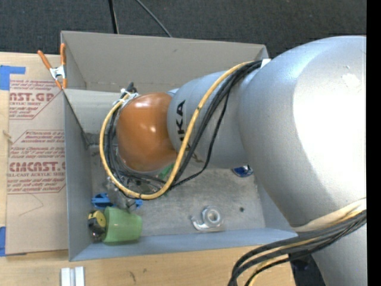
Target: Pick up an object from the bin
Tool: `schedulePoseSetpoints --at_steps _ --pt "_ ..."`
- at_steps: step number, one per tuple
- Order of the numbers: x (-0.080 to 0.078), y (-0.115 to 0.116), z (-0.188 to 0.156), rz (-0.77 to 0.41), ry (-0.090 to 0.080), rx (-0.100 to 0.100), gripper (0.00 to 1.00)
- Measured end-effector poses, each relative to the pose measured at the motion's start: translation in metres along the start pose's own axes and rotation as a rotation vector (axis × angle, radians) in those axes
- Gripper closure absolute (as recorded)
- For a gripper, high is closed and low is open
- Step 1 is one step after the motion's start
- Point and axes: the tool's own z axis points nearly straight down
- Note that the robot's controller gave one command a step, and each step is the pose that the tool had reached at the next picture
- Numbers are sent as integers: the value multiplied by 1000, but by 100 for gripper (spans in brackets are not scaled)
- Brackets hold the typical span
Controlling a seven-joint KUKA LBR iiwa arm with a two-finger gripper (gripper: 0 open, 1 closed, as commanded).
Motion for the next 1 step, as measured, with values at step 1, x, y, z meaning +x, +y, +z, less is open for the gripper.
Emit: schedulePoseSetpoints --at_steps 1 --pt "1 1 1 0 0 -1 0"
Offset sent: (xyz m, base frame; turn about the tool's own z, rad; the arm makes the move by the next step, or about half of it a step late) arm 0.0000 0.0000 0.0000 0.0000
